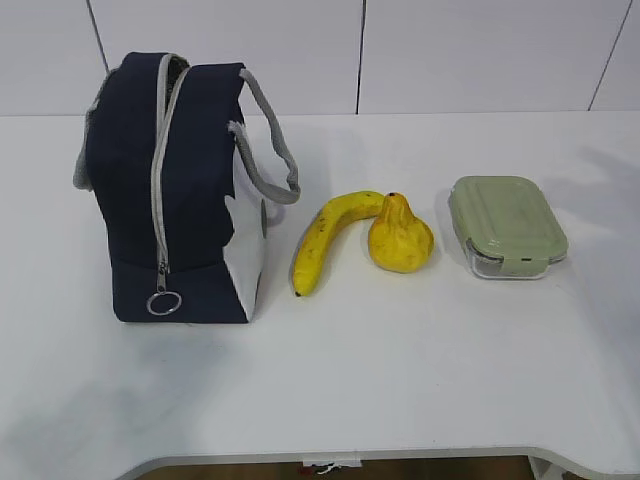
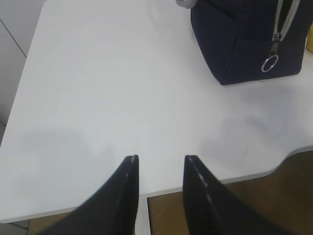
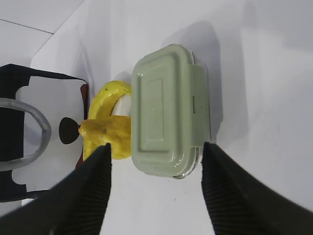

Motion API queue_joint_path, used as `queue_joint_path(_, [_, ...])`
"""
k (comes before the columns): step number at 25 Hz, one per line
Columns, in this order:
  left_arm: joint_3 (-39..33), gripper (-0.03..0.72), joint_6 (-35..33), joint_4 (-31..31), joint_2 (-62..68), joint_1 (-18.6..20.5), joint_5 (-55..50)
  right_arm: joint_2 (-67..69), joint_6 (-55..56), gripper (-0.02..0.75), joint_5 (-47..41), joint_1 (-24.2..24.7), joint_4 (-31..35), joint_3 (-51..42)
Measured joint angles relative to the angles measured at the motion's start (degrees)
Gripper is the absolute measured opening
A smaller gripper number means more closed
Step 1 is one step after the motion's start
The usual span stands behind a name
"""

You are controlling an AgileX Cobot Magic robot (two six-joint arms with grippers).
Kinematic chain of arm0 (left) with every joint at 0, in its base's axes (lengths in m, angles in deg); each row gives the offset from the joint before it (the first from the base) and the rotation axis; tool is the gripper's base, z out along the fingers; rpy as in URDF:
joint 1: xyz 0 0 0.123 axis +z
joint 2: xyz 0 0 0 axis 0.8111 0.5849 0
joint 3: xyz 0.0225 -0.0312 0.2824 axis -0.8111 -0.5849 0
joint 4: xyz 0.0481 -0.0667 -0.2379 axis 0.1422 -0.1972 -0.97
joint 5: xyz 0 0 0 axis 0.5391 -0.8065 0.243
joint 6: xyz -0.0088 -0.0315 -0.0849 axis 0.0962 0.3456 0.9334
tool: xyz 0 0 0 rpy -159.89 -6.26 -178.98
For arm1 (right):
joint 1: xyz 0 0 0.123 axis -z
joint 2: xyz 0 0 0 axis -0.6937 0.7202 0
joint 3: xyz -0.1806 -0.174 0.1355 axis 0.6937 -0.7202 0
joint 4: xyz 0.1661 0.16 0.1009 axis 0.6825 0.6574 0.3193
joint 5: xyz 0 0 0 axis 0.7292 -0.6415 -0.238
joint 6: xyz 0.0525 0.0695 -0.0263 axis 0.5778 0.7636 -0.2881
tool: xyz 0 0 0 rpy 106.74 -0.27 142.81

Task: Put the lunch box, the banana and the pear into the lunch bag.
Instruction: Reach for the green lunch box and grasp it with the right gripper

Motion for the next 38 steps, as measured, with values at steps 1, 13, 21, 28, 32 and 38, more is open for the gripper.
queue_joint_path(1, [0.0, 0.239, 0.0, 0.0, 0.0, 0.0, 0.0, 0.0, 0.0, 0.470, 0.0, 0.0, 0.0, 0.0])
queue_joint_path(13, [0.0, 0.239, 0.0, 0.1, 0.0, 0.0, 0.0, 4.0, -0.1, 0.636, 0.0, -0.9, 0.0, 0.0])
queue_joint_path(21, [0.0, 0.239, 0.0, 0.1, 0.0, 0.0, 0.0, 13.8, -1.6, 0.612, 0.0, -6.6, 0.0, 8.2])
queue_joint_path(28, [0.0, 0.239, 0.0, 0.1, 0.0, 0.0, 0.0, 20.1, -1.4, 0.596, 0.0, -8.3, -0.5, 14.0])
queue_joint_path(32, [0.0, 0.239, 0.0, 0.1, 0.0, 0.0, 0.0, 21.5, -1.3, 0.595, 0.1, -8.3, -0.7, 14.2])
queue_joint_path(38, [0.0, 0.239, 0.0, 0.1, 0.0, 0.0, 0.0, 22.8, -1.3, 0.594, 0.1, -9.9, -0.7, 14.2])
